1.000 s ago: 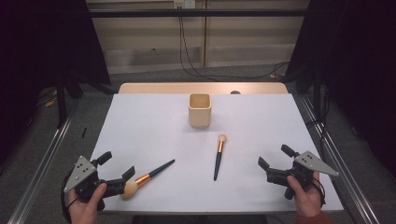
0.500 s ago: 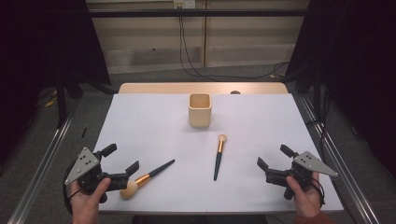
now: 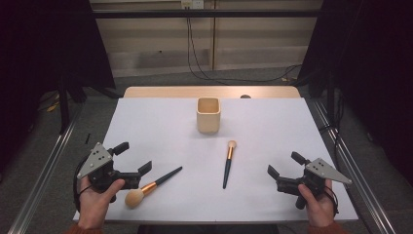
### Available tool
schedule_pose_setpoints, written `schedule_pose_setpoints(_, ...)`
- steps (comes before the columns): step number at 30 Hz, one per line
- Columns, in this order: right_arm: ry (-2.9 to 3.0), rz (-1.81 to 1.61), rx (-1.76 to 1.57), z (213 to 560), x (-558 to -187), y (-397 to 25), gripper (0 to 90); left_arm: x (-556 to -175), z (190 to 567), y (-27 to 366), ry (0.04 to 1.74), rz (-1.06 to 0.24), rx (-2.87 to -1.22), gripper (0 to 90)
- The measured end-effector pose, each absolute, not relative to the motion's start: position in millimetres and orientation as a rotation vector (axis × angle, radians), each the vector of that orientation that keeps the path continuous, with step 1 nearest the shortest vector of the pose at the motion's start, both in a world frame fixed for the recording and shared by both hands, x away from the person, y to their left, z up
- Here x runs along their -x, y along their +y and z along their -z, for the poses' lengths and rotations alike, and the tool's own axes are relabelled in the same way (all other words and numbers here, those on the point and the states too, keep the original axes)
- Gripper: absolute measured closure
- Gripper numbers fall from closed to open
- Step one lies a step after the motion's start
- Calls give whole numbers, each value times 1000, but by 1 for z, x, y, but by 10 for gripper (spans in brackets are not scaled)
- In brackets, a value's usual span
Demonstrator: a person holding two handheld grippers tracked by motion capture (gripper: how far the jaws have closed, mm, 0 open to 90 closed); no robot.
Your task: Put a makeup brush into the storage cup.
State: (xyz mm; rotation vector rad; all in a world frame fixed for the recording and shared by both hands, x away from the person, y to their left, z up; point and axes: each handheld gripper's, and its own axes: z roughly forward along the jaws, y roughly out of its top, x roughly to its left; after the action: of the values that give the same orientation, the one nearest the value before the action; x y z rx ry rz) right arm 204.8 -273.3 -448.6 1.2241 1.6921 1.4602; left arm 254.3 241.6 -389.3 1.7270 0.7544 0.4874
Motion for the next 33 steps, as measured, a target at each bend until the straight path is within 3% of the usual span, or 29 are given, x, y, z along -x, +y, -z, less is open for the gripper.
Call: schedule_pose_setpoints(33,1692,-1454,-1232,449,-204,-274,0,-284,397,225,819,-280,-2057,40)
